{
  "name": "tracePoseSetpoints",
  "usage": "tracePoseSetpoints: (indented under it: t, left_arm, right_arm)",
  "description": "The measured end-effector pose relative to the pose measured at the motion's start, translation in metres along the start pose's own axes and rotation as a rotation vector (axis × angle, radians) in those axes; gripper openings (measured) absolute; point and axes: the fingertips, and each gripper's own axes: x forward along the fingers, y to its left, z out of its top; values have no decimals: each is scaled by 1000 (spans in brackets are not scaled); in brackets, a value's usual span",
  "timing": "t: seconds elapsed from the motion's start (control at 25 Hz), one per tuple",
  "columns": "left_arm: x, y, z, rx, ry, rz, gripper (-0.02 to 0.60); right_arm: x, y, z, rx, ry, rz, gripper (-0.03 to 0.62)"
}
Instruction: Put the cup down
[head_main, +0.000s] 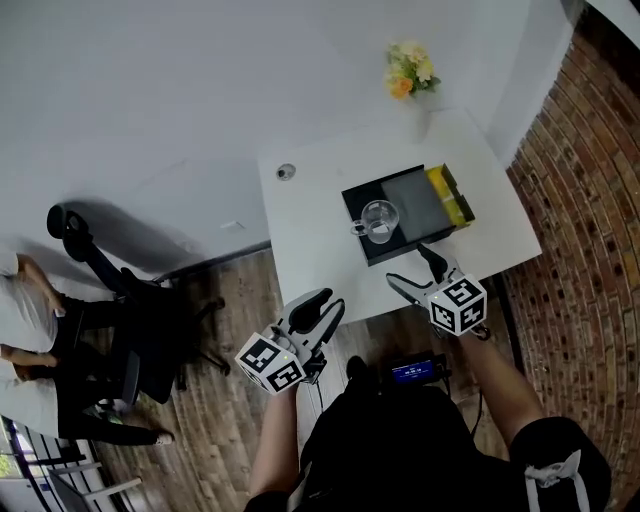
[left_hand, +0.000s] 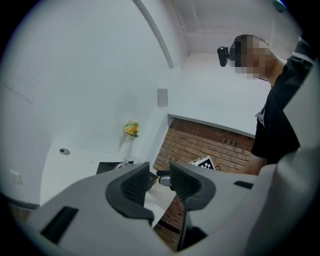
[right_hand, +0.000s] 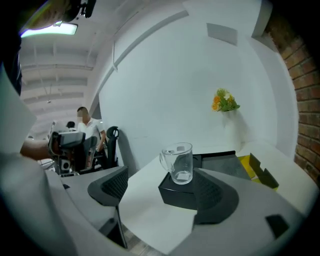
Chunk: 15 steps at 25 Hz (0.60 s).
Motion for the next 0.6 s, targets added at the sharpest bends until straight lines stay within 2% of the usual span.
tracePoseSetpoints:
  t: [0.08, 0.16, 0.36, 0.48, 0.6]
  left_arm:
    - [-2, -3, 1, -1, -7, -5, 130]
    - [-2, -6, 3, 4, -13, -14, 130]
    - [2, -13, 10, 16, -38, -36, 130]
    - [5, -18, 13, 22, -51, -47, 130]
    - [5, -22, 12, 22, -62, -47, 130]
  right_arm:
    - [-10, 13, 13, 74, -37, 42, 405]
    - [-19, 25, 30, 145, -87, 84, 364]
    - [-40, 43, 60, 229, -172, 125, 211]
    - [-49, 46, 66, 267, -191, 126, 93]
    - [-55, 49, 68, 346, -211, 175, 40]
